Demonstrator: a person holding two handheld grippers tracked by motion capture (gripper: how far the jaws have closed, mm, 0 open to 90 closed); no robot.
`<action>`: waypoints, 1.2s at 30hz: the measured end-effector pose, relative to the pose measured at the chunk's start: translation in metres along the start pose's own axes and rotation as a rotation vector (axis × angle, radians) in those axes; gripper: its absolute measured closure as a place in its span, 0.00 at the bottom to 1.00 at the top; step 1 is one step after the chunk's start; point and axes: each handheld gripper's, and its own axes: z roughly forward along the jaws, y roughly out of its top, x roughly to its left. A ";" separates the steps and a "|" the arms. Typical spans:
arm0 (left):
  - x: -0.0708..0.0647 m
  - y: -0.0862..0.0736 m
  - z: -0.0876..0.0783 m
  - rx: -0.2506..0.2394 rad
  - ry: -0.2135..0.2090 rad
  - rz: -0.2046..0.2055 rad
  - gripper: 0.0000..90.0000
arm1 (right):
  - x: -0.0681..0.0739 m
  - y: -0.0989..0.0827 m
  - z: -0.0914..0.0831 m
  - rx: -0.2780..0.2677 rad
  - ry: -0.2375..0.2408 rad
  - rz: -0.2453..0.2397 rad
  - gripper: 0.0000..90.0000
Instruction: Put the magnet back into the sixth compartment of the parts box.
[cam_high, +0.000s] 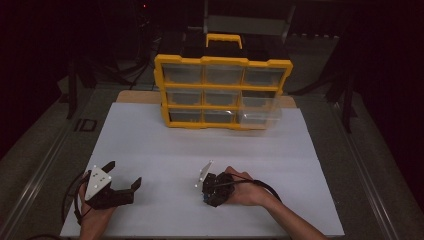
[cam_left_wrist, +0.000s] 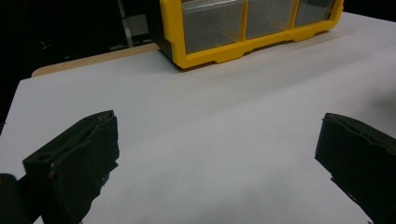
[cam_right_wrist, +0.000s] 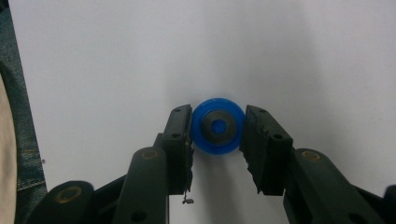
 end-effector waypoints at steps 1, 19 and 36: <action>0.000 0.000 0.000 -0.001 0.001 -0.001 0.00 | 0.000 0.000 0.000 -0.002 -0.002 0.000 0.70; 0.000 0.000 0.000 -0.002 0.002 -0.001 0.00 | -0.008 -0.001 -0.015 -0.044 -0.013 0.028 0.70; 0.000 0.000 -0.001 -0.003 0.002 -0.002 0.00 | -0.014 -0.002 -0.025 -0.060 -0.016 0.044 0.70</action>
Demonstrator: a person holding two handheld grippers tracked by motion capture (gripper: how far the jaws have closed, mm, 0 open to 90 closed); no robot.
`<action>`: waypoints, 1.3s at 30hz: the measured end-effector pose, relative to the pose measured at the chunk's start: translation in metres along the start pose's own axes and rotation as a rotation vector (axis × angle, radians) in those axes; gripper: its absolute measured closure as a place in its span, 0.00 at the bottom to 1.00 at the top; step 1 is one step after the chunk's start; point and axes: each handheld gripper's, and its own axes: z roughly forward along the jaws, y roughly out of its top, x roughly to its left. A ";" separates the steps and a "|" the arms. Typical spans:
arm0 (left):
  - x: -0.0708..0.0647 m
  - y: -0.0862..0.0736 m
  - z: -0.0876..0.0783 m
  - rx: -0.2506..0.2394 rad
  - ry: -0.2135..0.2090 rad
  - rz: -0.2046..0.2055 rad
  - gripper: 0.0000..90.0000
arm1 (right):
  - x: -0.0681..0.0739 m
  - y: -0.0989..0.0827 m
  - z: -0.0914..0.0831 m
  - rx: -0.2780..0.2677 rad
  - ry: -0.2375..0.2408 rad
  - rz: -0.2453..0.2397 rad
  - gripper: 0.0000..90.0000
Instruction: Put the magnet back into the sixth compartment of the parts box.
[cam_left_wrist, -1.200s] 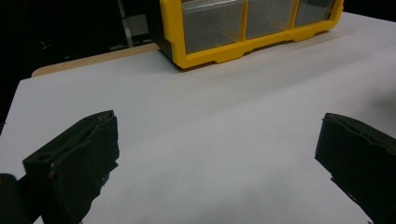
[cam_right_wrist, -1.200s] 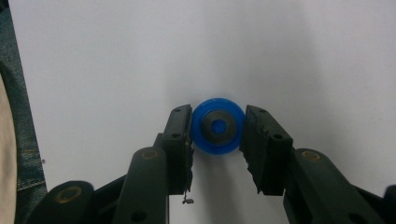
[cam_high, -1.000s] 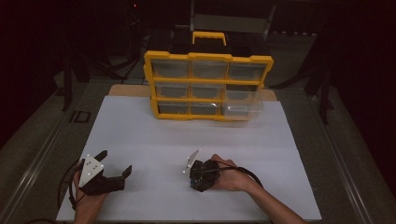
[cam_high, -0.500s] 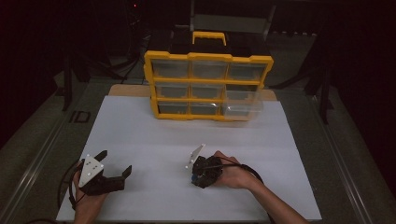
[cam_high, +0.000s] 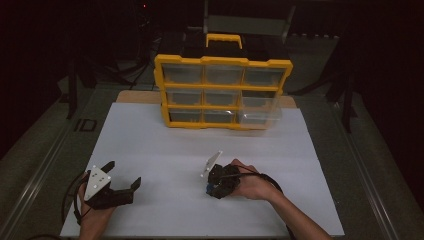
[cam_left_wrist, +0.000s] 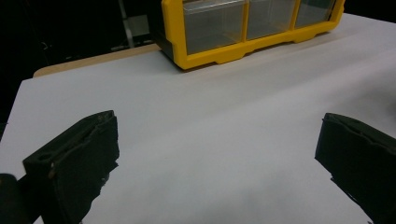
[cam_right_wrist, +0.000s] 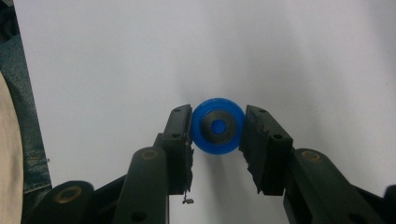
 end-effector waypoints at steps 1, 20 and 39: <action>0.000 0.000 0.000 0.000 0.000 0.001 0.00 | -0.001 0.000 -0.001 -0.003 0.000 -0.003 0.70; 0.000 0.000 0.000 0.003 -0.001 0.002 0.00 | -0.008 0.004 -0.016 -0.033 -0.003 0.006 0.70; 0.000 0.000 0.000 0.003 -0.001 0.002 0.00 | -0.016 0.008 -0.029 -0.056 -0.011 0.022 0.70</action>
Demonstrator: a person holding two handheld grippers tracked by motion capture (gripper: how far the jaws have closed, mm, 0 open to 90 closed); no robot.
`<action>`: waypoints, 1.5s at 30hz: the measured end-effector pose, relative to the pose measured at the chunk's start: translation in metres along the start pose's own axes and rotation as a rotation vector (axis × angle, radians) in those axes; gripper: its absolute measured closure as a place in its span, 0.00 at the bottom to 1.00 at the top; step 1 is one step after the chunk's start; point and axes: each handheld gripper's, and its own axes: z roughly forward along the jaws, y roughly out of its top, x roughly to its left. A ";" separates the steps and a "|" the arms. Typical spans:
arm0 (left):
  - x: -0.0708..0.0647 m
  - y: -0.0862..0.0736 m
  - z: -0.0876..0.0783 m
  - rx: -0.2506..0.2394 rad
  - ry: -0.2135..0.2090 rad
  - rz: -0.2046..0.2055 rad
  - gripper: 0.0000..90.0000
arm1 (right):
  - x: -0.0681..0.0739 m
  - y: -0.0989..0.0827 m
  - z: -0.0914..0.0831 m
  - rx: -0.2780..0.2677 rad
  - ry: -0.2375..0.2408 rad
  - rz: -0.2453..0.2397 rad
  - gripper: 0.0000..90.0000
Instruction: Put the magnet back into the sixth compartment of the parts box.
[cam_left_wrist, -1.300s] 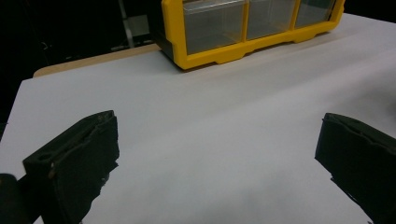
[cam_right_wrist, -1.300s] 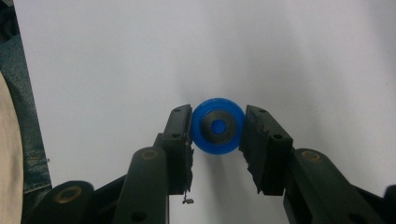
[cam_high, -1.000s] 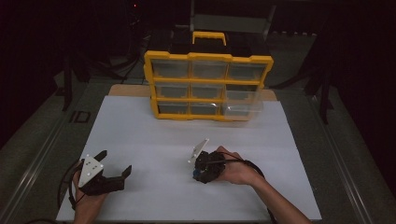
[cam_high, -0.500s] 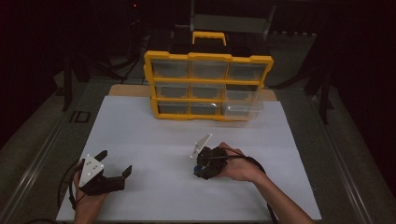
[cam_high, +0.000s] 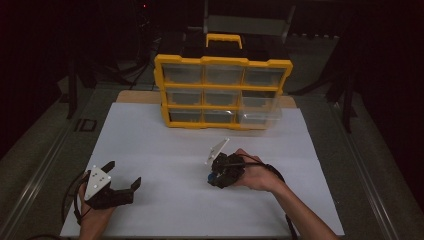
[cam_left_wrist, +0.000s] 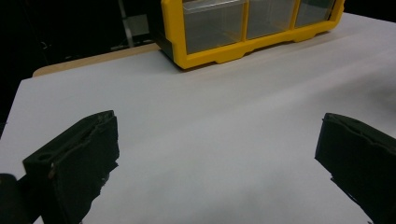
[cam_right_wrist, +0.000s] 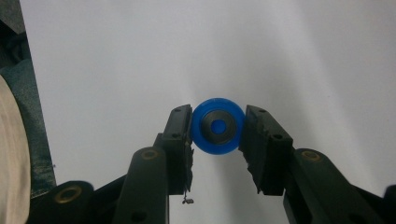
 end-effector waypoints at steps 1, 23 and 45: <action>0.000 0.000 0.000 0.000 0.000 0.000 0.00 | 0.000 0.000 -0.001 0.001 -0.002 0.003 0.70; 0.000 0.000 0.000 -0.003 0.001 -0.001 0.00 | -0.011 0.007 -0.016 -0.030 -0.004 0.024 0.70; 0.000 0.000 -0.001 -0.003 0.002 -0.001 0.00 | -0.024 0.013 -0.031 -0.046 -0.022 0.064 0.70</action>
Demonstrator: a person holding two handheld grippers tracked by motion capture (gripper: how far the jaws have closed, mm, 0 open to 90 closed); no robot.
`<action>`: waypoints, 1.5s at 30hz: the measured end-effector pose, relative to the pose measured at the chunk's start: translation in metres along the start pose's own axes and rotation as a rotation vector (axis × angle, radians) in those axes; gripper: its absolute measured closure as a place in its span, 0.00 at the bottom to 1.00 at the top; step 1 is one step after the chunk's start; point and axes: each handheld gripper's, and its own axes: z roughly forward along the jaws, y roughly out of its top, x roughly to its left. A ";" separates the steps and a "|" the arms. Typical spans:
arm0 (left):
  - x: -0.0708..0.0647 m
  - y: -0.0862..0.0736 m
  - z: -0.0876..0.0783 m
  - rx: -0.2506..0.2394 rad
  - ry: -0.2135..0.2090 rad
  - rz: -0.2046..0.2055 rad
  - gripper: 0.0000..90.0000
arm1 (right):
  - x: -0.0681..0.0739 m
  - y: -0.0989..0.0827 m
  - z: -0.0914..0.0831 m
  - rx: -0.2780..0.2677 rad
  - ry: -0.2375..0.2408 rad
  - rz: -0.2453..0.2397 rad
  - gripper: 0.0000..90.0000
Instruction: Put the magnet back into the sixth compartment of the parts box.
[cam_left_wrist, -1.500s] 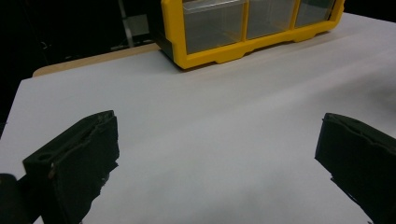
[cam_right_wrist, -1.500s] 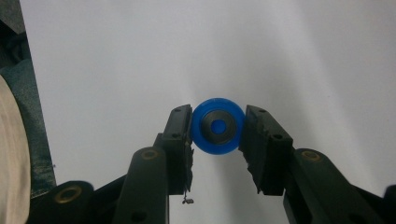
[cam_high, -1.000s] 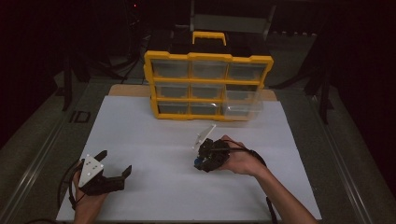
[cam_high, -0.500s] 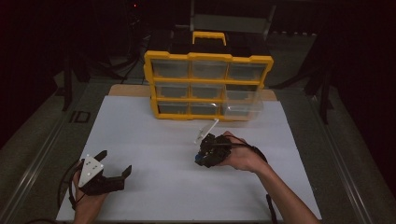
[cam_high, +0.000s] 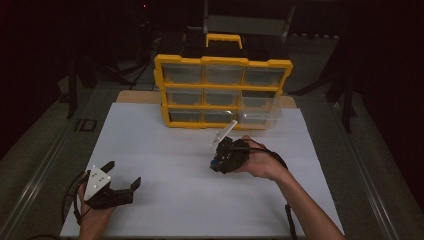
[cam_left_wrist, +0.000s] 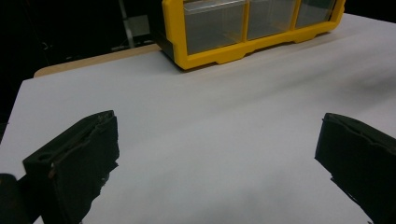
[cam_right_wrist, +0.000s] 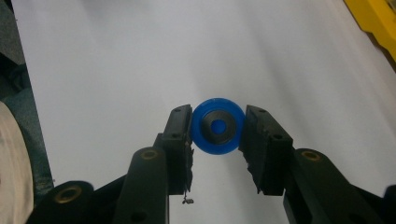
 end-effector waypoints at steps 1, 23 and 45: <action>0.000 0.000 0.000 0.000 0.000 0.001 0.00 | 0.000 0.000 -0.001 -0.001 -0.003 0.000 0.70; 0.000 0.000 0.001 0.003 -0.002 0.001 0.00 | -0.009 0.008 -0.013 -0.014 -0.042 0.040 0.70; 0.000 0.000 0.000 0.002 0.001 0.000 0.00 | -0.025 0.011 -0.019 -0.010 -0.070 0.109 0.70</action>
